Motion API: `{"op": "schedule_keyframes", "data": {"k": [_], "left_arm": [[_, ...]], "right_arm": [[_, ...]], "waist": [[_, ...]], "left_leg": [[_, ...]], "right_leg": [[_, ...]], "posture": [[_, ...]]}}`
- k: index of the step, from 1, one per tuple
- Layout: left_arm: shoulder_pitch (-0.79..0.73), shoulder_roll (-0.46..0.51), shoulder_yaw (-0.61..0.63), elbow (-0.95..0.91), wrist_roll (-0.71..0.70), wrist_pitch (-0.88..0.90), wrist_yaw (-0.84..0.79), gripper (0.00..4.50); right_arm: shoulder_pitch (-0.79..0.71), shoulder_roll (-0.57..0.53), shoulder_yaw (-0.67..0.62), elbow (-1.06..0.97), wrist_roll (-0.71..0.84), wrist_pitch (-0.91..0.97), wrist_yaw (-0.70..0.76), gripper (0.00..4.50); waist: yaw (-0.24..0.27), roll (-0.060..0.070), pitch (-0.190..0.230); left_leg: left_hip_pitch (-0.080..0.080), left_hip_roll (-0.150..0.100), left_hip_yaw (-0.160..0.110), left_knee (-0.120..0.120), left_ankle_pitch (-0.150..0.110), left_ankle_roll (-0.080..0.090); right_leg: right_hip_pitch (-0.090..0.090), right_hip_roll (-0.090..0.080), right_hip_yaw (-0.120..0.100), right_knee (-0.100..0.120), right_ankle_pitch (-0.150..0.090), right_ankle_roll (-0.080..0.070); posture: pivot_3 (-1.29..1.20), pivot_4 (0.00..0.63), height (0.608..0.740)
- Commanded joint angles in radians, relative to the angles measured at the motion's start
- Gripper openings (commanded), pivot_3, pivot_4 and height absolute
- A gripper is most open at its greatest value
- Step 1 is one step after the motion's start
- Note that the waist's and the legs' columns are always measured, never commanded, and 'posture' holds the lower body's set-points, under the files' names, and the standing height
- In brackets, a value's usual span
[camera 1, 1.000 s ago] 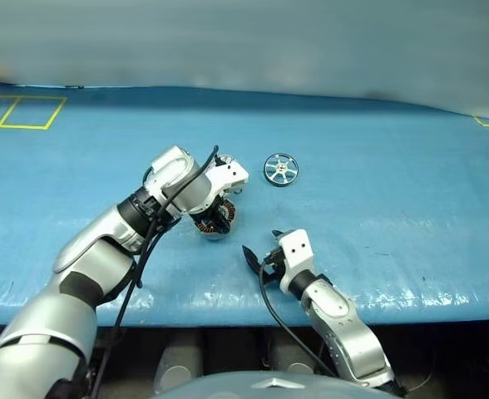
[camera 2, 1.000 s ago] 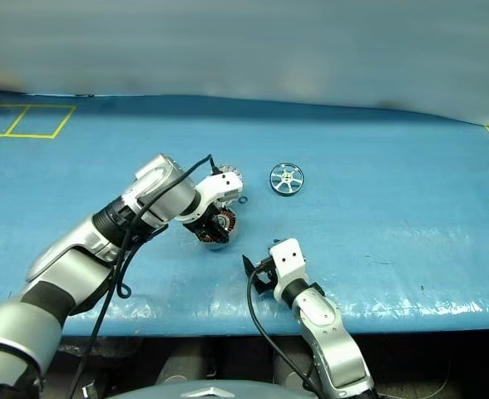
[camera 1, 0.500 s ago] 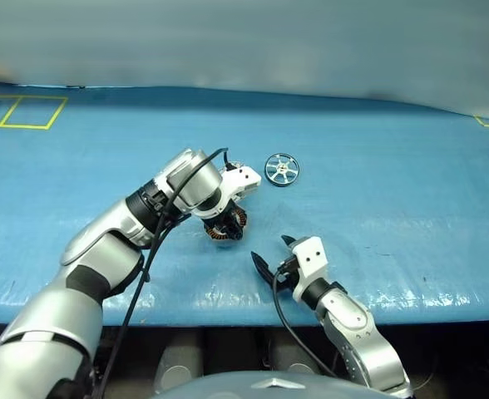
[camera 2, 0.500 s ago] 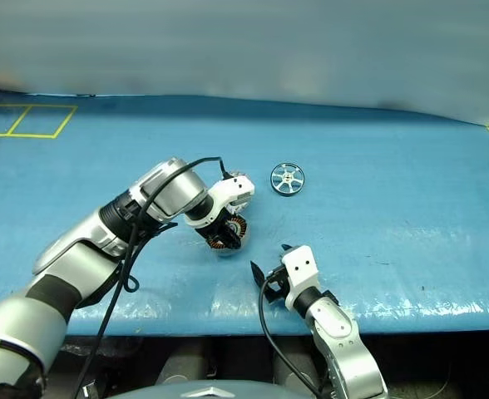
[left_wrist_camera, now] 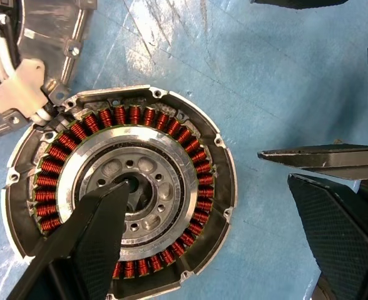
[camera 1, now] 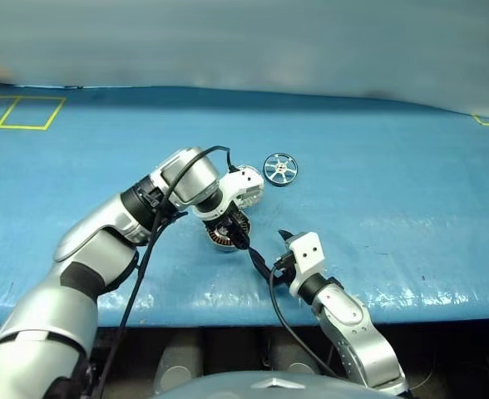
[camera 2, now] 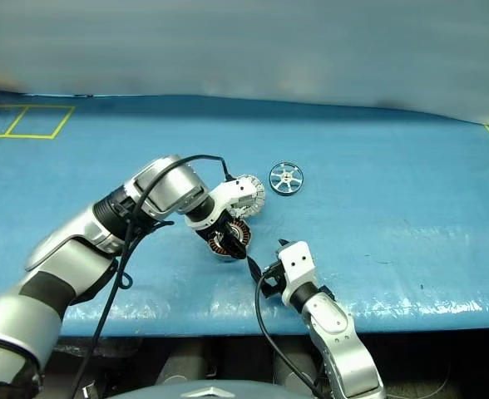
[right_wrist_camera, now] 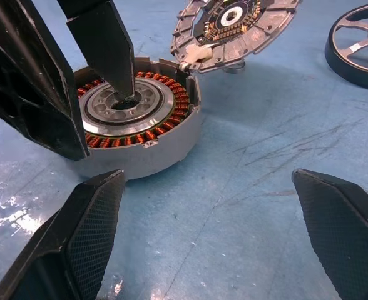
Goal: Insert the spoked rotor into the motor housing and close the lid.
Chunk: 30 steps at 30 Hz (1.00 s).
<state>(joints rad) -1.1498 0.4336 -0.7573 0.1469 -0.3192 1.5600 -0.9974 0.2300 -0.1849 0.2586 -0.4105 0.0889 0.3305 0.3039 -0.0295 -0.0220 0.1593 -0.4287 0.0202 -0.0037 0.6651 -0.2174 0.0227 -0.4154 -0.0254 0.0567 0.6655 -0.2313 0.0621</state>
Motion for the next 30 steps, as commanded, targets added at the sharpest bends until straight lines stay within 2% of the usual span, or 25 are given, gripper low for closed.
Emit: {"op": "schedule_keyframes", "data": {"k": [1, 4, 9, 11, 14, 16, 18, 23, 30], "left_arm": [[-0.057, 0.018, 0.054, -0.075, -0.054, 0.011, 0.0, 4.48], [-0.071, 0.039, 0.11, -0.133, -0.11, 0.035, -0.002, 4.48], [-0.004, 0.077, 0.362, -0.29, -0.226, 0.045, 0.016, 4.48], [0.07, 0.074, 0.478, -0.36, -0.25, 0.006, 0.046, 4.48], [0.23, 0.008, 0.669, -0.457, -0.253, -0.088, 0.147, 4.48], [0.374, -0.054, 0.762, -0.539, -0.23, -0.267, 0.225, 4.48], [0.51, -0.09, 0.798, -0.61, -0.194, -0.448, 0.273, 4.48], [0.779, -0.096, 0.781, -0.692, -0.119, -0.73, 0.33, 4.48], [1.099, -0.118, 0.754, -0.727, -0.029, -1.033, 0.394, 4.48]], "right_arm": [[0.005, -0.002, 0.001, -0.031, 0.006, -0.017, 0.005, 4.5], [0.009, -0.01, -0.005, -0.036, 0.007, -0.013, 0.006, 4.5], [0.013, -0.016, -0.019, -0.039, 0.011, -0.013, 0.003, 4.5], [0.013, -0.018, -0.022, -0.038, 0.011, -0.013, 0.004, 4.5], [0.005, -0.022, -0.035, -0.034, 0.013, -0.012, 0.007, 4.5], [-0.006, -0.03, -0.047, -0.025, 0.012, -0.011, 0.01, 4.5], [-0.022, -0.039, -0.062, -0.021, 0.018, -0.004, 0.017, 4.5], [-0.068, -0.062, -0.099, -0.005, 0.013, 0.017, 0.018, 4.5], [-0.163, -0.069, -0.128, 0.012, 0.014, 0.104, 0.011, 4.5]], "waist": [[0.001, 0.0, 0.0], [0.002, 0.0, 0.0], [-0.002, 0.001, 0.001], [-0.006, 0.002, 0.0], [-0.005, 0.003, 0.0], [-0.001, 0.002, -0.001], [0.002, 0.002, -0.001], [0.012, 0.002, -0.001], [0.012, 0.002, -0.001]], "left_leg": [[0.0, 0.0, 0.0, 0.0, 0.0, 0.0], [-0.001, 0.0, 0.0, -0.001, 0.0, 0.0], [0.0, 0.0, 0.0, -0.002, 0.0, 0.0], [0.001, 0.001, 0.0, -0.003, 0.0, 0.0], [0.002, 0.001, 0.001, -0.004, 0.0, -0.001], [0.003, 0.001, 0.001, -0.003, 0.001, -0.001], [0.003, 0.001, 0.002, -0.002, 0.001, -0.001], [0.005, 0.0, 0.004, -0.003, 0.001, -0.001], [0.01, 0.001, 0.009, -0.004, 0.0, -0.001]], "right_leg": [[0.0, 0.0, 0.0, 0.0, 0.0, 0.0], [0.0, 0.0, 0.0, -0.001, 0.0, 0.0], [-0.001, 0.0, 0.0, -0.001, 0.0, 0.0], [0.0, 0.0, 0.0, -0.001, 0.0, -0.001], [0.0, 0.0, 0.001, -0.001, 0.0, -0.001], [0.001, 0.0, 0.001, -0.001, 0.0, -0.001], [0.001, -0.001, 0.002, -0.001, 0.003, -0.004], [0.003, -0.001, 0.005, -0.002, 0.005, -0.005], [0.006, -0.001, 0.008, -0.002, 0.005, -0.005]], "posture": [[0.0, 0.15, 0.74], [0.0, 0.15, 0.74], [0.0, 0.15, 0.74], [0.0, 0.15, 0.74], [0.0, 0.15, 0.74], [0.0, 0.15, 0.74], [0.0, 0.15, 0.74], [0.0, 0.15, 0.74], [0.0, 0.15, 0.74]]}}
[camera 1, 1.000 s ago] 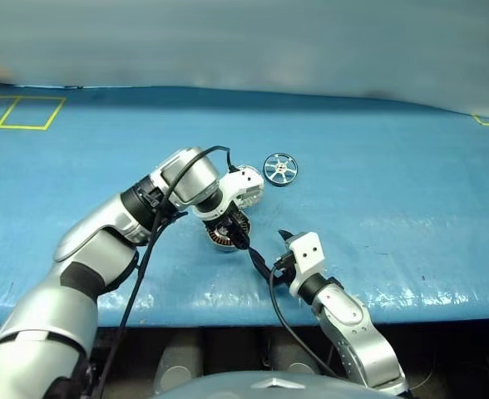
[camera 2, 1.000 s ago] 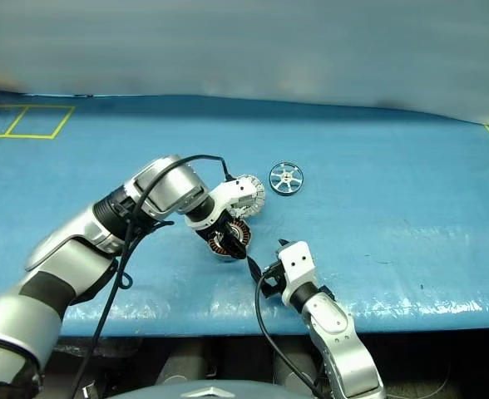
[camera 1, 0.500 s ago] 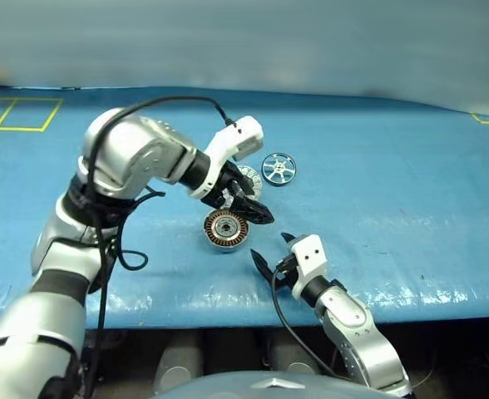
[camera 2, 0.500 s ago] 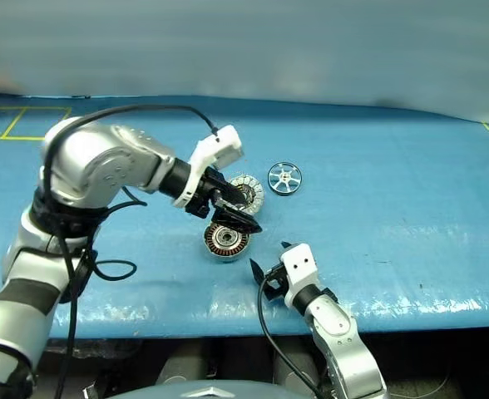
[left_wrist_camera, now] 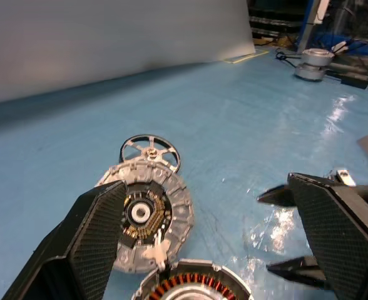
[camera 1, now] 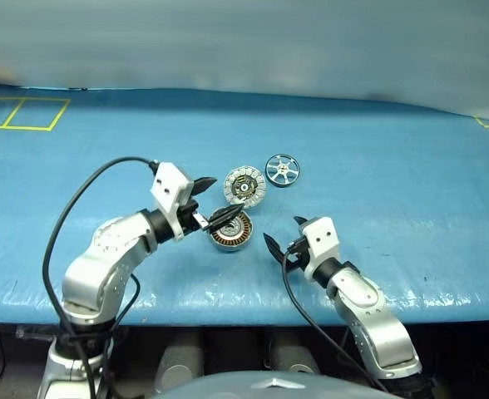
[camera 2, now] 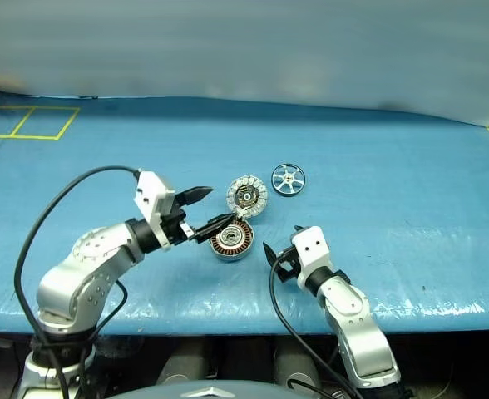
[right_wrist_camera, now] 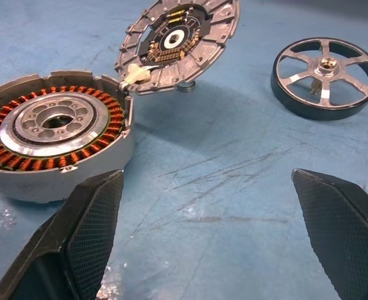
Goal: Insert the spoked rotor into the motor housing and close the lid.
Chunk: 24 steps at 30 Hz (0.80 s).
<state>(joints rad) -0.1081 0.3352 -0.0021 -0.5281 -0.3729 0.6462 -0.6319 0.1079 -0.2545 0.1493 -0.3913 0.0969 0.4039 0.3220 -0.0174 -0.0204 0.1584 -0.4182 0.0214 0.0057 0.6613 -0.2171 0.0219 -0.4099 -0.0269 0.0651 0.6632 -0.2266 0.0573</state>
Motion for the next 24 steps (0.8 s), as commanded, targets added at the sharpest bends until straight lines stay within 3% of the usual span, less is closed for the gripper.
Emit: {"op": "schedule_keyframes", "data": {"k": [1, 6, 13, 24], "left_arm": [[0.095, -0.011, -0.015, -0.042, 0.056, -0.165, 0.033, 4.48], [0.237, 0.006, -0.103, 0.015, 0.176, -0.36, 0.044, 4.48], [0.338, -0.066, -0.132, 0.108, 0.226, -0.549, 0.118, 4.48], [0.355, -0.059, -0.141, 0.144, 0.249, -0.603, 0.125, 4.48]], "right_arm": [[-0.058, 0.001, -0.019, 0.0, 0.004, 0.043, -0.009, 4.5], [-0.142, 0.004, -0.007, 0.055, -0.027, 0.077, -0.025, 4.5], [-0.241, 0.004, 0.029, 0.157, -0.103, 0.081, -0.059, 4.5], [-0.382, 0.007, 0.071, 0.359, -0.168, 0.025, -0.043, 4.5]], "waist": [[0.0, 0.0, 0.0], [-0.002, 0.0, 0.0], [-0.005, 0.0, 0.0], [-0.013, 0.0, 0.0]], "left_leg": [[0.0, 0.0, 0.001, 0.0, 0.0, 0.0], [0.001, 0.002, 0.002, 0.0, 0.0, 0.0], [0.001, 0.002, 0.004, -0.002, -0.001, 0.001], [0.001, 0.002, 0.007, -0.005, -0.001, 0.001]], "right_leg": [[0.0, 0.0, 0.0, 0.0, 0.0, 0.0], [-0.001, 0.0, 0.0, 0.0, -0.001, 0.001], [-0.002, -0.001, 0.001, -0.002, -0.001, 0.002], [-0.003, 0.0, 0.002, -0.003, -0.001, 0.002]], "posture": [[0.0, 0.15, 0.74], [0.0, 0.15, 0.74], [0.0, 0.15, 0.74], [0.0, 0.15, 0.74]]}}
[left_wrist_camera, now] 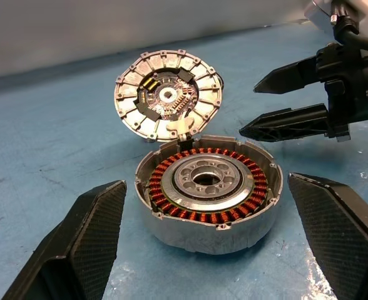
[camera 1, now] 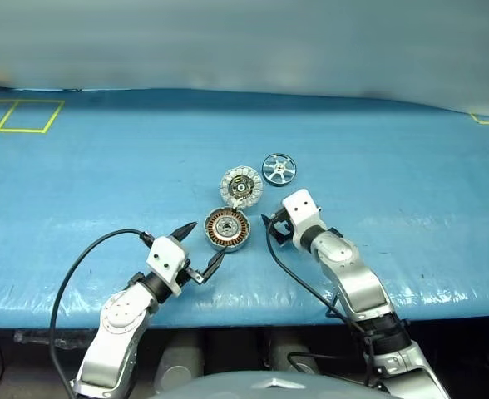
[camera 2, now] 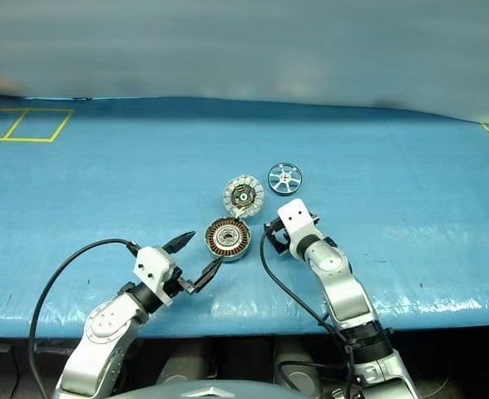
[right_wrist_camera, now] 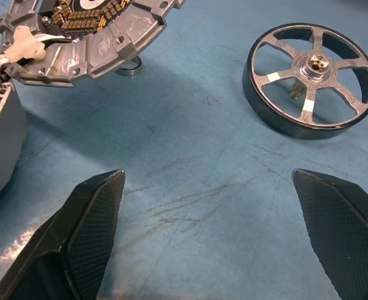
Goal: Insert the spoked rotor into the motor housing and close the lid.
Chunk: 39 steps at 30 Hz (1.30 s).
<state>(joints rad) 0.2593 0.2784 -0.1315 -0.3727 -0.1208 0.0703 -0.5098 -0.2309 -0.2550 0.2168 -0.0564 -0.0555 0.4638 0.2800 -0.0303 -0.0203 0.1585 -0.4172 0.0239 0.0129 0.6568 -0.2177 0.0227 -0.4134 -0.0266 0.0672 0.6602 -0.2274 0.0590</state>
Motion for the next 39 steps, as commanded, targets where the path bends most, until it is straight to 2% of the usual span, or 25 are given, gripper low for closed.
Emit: {"op": "schedule_keyframes", "data": {"k": [1, 15, 23, 34, 39], "left_arm": [[-0.015, -0.003, -0.01, -0.01, -0.003, -0.027, 0.005, 4.48], [-0.02, -0.002, -0.003, -0.004, -0.019, -0.025, 0.011, 4.48], [-0.026, -0.004, -0.021, 0.008, -0.016, -0.014, 0.005, 4.48], [-0.036, -0.006, -0.03, 0.016, -0.018, -0.013, 0.01, 4.48], [-0.044, -0.01, -0.037, 0.02, -0.02, -0.011, 0.01, 4.48]], "right_arm": [[-0.058, 0.011, 0.009, 0.039, -0.02, -0.042, 0.003, 4.5], [-0.151, 0.118, 0.105, 0.14, -0.052, -0.108, 0.043, 4.5], [-0.165, 0.176, 0.113, 0.192, -0.061, -0.154, 0.036, 4.5], [-0.163, 0.154, 0.023, 0.229, -0.049, -0.184, -0.011, 4.5], [-0.187, 0.198, -0.06, 0.271, 0.02, -0.155, -0.03, 4.5]], "waist": [[-0.001, 0.0, 0.0], [-0.011, 0.0, 0.0], [-0.015, 0.0, 0.0], [-0.015, 0.0, 0.0], [-0.017, 0.0, 0.0]], "left_leg": [[0.0, 0.0, 0.0, 0.0, 0.0, 0.0], [0.0, 0.001, 0.001, -0.002, 0.0, 0.0], [0.001, 0.002, 0.001, -0.003, 0.0, 0.0], [0.001, 0.002, 0.001, -0.003, 0.0, 0.0], [0.001, 0.002, 0.002, -0.004, 0.0, 0.0]], "right_leg": [[0.0, 0.0, 0.0, 0.0, 0.0, 0.0], [-0.001, 0.001, 0.0, 0.0, 0.0, 0.0], [-0.001, 0.001, 0.001, 0.0, 0.0, 0.0], [-0.002, 0.001, 0.001, -0.001, 0.0, 0.0], [-0.002, 0.001, 0.001, -0.001, 0.0, 0.0]], "posture": [[0.0, 0.15, 0.74], [0.0, 0.15, 0.74], [0.0, 0.15, 0.74], [0.0, 0.15, 0.74], [0.0, 0.15, 0.74]]}}
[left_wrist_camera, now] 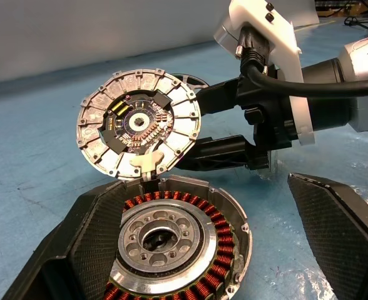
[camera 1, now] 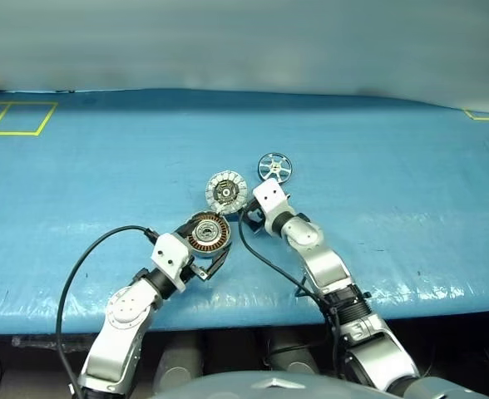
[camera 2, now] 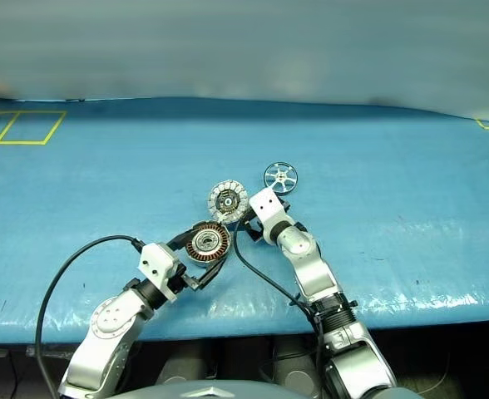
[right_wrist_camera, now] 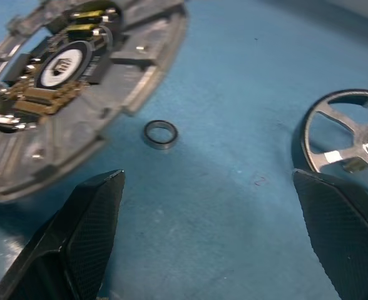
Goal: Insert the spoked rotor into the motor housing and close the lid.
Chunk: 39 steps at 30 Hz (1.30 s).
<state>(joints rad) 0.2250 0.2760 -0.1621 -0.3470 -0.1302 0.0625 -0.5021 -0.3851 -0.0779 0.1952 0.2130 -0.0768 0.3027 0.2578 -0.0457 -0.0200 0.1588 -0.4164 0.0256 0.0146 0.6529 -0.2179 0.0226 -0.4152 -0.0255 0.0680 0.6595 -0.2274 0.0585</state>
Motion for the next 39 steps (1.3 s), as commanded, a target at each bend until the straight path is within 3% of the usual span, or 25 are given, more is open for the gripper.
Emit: {"op": "schedule_keyframes", "data": {"k": [1, 14, 37, 39], "left_arm": [[-0.011, -0.007, -0.008, -0.005, -0.012, -0.003, 0.002, 4.48], [-0.008, -0.008, -0.005, -0.014, -0.022, 0.007, 0.012, 4.48], [-0.013, -0.008, -0.017, -0.022, -0.014, 0.007, 0.023, 4.48], [-0.013, -0.009, -0.017, -0.022, -0.013, 0.007, 0.025, 4.5]], "right_arm": [[-0.037, 0.028, -0.044, 0.007, 0.049, 0.011, -0.003, 4.5], [-0.082, 0.1, 0.007, 0.099, 0.061, 0.017, 0.053, 4.5], [-0.302, 0.143, -0.093, 0.636, 0.045, -0.222, -0.095, 4.5], [-0.306, 0.141, -0.084, 0.658, 0.034, -0.23, -0.096, 4.12]], "waist": [[-0.003, 0.0, 0.0], [-0.014, 0.0, 0.0], [-0.023, 0.0, 0.0], [-0.023, 0.0, 0.0]], "left_leg": [[0.0, 0.0, 0.0, 0.0, 0.0, 0.0], [0.0, 0.0, 0.0, -0.003, 0.0, 0.0], [0.003, 0.0, 0.001, -0.003, 0.0, 0.0], [0.004, 0.0, 0.001, -0.003, 0.0, 0.0]], "right_leg": [[0.0, 0.0, 0.0, 0.0, 0.0, 0.0], [-0.001, 0.0, 0.0, 0.0, 0.0, -0.002], [0.001, 0.0, 0.001, 0.0, 0.001, -0.004], [0.001, 0.0, 0.001, 0.0, 0.001, -0.004]], "posture": [[0.0, 0.15, 0.74], [0.0, 0.15, 0.74], [0.0, 0.15, 0.74], [0.0, 0.15, 0.74]]}}
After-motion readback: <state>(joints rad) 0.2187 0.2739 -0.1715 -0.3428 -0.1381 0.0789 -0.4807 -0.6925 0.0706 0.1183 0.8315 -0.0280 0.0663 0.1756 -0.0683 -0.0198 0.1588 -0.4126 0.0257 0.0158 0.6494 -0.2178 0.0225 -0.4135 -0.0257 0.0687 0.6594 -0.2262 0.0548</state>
